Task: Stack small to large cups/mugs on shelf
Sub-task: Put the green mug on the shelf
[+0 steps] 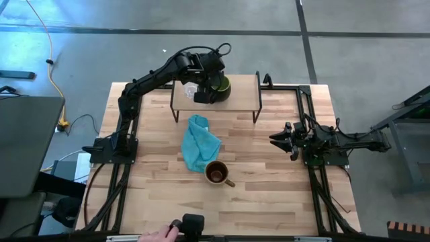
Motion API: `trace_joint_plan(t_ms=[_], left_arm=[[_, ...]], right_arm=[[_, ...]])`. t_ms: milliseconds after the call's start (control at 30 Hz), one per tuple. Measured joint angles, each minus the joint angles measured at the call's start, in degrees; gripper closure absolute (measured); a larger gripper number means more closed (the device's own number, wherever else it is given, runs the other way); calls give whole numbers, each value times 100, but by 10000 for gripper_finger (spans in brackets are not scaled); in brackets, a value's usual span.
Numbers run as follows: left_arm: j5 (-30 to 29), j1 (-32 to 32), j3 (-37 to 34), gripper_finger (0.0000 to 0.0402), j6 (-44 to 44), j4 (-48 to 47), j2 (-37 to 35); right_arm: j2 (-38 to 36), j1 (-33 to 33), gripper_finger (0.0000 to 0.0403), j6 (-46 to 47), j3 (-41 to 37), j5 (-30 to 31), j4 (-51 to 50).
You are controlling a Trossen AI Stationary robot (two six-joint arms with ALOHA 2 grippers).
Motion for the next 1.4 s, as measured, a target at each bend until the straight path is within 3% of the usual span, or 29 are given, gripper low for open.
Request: trace_joint_plan(t_ms=[233, 633, 833, 1067, 1400], left_arm=[[-58, 0, 0, 211, 14, 139, 0], [244, -2, 0, 211, 494, 1356, 2], [567, -63, 0, 211, 318, 1060, 5], [58, -166, 0, 211, 164, 91, 7], [6, -269, 0, 211, 14, -273, -66]], right_arm=[[-1, 1, 275, 4, 0, 0, 0], [0, 0, 275, 16, 0, 0, 0], [0, 2, 275, 16, 0, 0, 0], [0, 0, 275, 16, 0, 0, 0], [0, 1, 275, -8, 0, 0, 0]])
